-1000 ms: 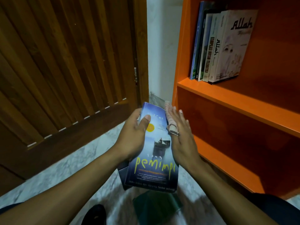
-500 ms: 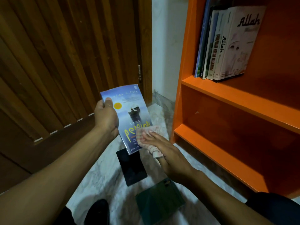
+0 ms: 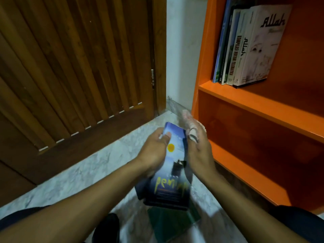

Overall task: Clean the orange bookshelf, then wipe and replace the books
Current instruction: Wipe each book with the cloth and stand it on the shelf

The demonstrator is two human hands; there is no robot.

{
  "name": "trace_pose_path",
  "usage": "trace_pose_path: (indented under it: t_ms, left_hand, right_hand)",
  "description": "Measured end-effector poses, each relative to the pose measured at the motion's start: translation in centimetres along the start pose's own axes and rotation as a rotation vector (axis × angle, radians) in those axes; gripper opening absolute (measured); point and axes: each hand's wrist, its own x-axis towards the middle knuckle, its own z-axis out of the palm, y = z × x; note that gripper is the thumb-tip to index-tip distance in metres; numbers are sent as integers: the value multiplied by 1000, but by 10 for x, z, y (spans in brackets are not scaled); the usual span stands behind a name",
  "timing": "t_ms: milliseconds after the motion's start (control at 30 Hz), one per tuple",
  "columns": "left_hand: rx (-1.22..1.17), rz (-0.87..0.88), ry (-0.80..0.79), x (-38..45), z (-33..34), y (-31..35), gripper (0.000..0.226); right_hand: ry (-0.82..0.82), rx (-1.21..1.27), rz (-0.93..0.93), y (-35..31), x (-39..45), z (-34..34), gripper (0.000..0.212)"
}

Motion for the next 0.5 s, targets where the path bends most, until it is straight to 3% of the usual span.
trace_pose_path:
  t_ms: [67,233,500]
  left_hand:
    - [-175,-105,-54,-2,14,3,25]
    - [-377,-176,-53,3,16,9,27]
    - [-609,-254,132,16,-8,29,21]
  right_hand:
    - [-80,-112,9,3,-4,11,50]
    - [-172,-73,-17,6,-4,10,55]
    - [-396,-139,-100,-5,-20,16,58]
